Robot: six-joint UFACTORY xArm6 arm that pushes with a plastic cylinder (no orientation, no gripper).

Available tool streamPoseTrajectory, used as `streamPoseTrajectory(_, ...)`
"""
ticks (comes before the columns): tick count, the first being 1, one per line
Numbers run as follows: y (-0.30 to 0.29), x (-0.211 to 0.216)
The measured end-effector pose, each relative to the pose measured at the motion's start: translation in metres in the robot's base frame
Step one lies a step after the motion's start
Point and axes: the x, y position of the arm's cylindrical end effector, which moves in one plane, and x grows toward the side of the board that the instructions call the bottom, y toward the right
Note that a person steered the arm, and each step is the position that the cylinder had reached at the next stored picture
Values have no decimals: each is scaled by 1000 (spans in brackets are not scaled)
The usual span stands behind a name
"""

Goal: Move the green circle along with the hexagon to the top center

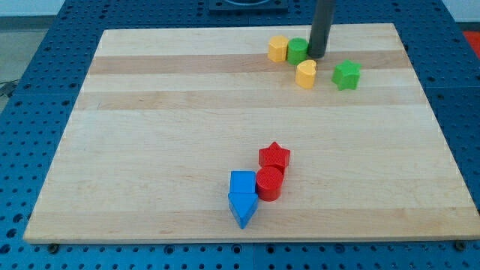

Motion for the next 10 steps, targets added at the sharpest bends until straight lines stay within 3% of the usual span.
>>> streamPoseTrajectory(4, -69, 0)
streamPoseTrajectory(5, -8, -7)
streamPoseTrajectory(7, 198, -19)
streamPoseTrajectory(8, 199, -17)
streamPoseTrajectory(9, 199, 45)
streamPoseTrajectory(10, 195, 45)
